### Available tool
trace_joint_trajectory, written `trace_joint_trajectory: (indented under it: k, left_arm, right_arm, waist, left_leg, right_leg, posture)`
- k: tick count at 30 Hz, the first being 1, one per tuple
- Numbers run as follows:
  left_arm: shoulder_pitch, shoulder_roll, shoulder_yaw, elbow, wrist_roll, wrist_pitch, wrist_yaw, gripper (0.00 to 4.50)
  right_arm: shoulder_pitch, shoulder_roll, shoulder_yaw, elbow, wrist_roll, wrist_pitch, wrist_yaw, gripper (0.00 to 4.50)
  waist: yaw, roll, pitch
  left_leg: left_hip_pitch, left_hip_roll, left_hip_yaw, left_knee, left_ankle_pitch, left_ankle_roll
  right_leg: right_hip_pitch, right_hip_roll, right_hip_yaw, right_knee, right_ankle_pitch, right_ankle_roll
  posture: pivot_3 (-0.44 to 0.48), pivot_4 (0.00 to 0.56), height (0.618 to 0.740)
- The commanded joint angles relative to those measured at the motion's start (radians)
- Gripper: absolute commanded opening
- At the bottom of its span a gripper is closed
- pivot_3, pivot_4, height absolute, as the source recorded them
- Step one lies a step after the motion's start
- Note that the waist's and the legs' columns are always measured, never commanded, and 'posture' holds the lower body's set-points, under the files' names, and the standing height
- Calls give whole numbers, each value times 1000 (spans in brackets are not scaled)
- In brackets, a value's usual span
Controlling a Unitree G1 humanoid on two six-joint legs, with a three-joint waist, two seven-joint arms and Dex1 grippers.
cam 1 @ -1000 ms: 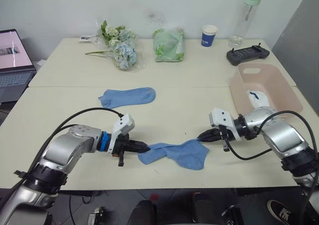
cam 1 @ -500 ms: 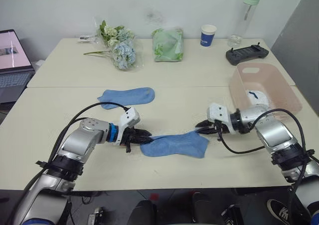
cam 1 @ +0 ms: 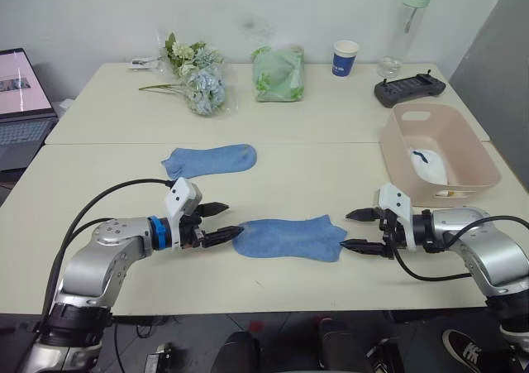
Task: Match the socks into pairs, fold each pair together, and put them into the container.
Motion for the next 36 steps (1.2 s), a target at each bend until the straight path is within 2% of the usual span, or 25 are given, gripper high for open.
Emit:
trace_joint_trajectory:
  k: [1, 6, 9, 12, 20, 21, 26, 36]
  left_arm:
    - [49, -14, 5, -47, 17, 4, 63, 3964]
    - [102, -32, -7, -34, 37, -12, 96, 3964]
    - [120, -30, -12, -32, 45, -26, 98, 3403]
    - [125, -23, -15, -23, 50, -37, 95, 2435]
    - [118, -27, -14, -15, 41, -38, 90, 0]
    - [117, -28, -15, -17, 40, -37, 91, 0]
    - [119, -28, -17, -21, 39, -36, 89, 0]
    - [88, -4, -5, 2, 52, -42, 78, 0]
  right_arm:
    - [31, 26, -49, -54, 41, 52, -67, 3763]
    - [93, 29, -40, -45, 22, 46, -104, 3763]
    - [106, 36, -36, -49, 30, 47, -117, 3790]
    - [105, 46, -35, -51, 36, 43, -124, 3132]
    - [81, 62, -26, -41, 40, 50, -128, 230]
    - [72, 65, -26, -41, 42, 56, -130, 44]
    - [45, 65, -26, -50, 56, 80, -137, 44]
    - [14, -7, -37, -48, 74, 113, -100, 44]
  waist:
    - [0, -1, -1]
    - [1, -1, -1]
    - [1, -1, -1]
    - [0, -1, -1]
    - [0, -1, -1]
    - [0, -1, -1]
    - [0, -1, -1]
    - [0, -1, -1]
  left_leg:
    - [1, 0, 0, 0, 0, 0]
    - [1, 1, 0, -1, 1, -3]
    - [1, 0, 1, -1, 1, -2]
    - [1, 1, 1, -1, 1, -2]
    - [1, 1, 1, -1, 1, -2]
    - [1, 1, 1, -1, 1, -2]
    - [1, 1, 0, -1, 1, -2]
    - [1, 1, 1, -1, 1, -2]
  right_leg:
    - [1, 1, 0, 0, 0, 0]
    - [0, 1, 0, -1, 0, 0]
    - [0, 0, 0, -1, 0, 0]
    - [0, 1, 0, -1, 0, 0]
    - [0, 1, 0, -1, 0, 0]
    - [0, 1, 0, -1, 0, 0]
    - [0, 1, 0, -1, 0, 0]
    - [0, 1, 0, -1, 0, 0]
  posture:
    - [0, 150, 740]
    - [0, 150, 740]
    - [0, 150, 740]
    - [0, 150, 740]
    - [0, 150, 740]
    - [0, 150, 740]
    - [0, 150, 740]
    - [0, 150, 740]
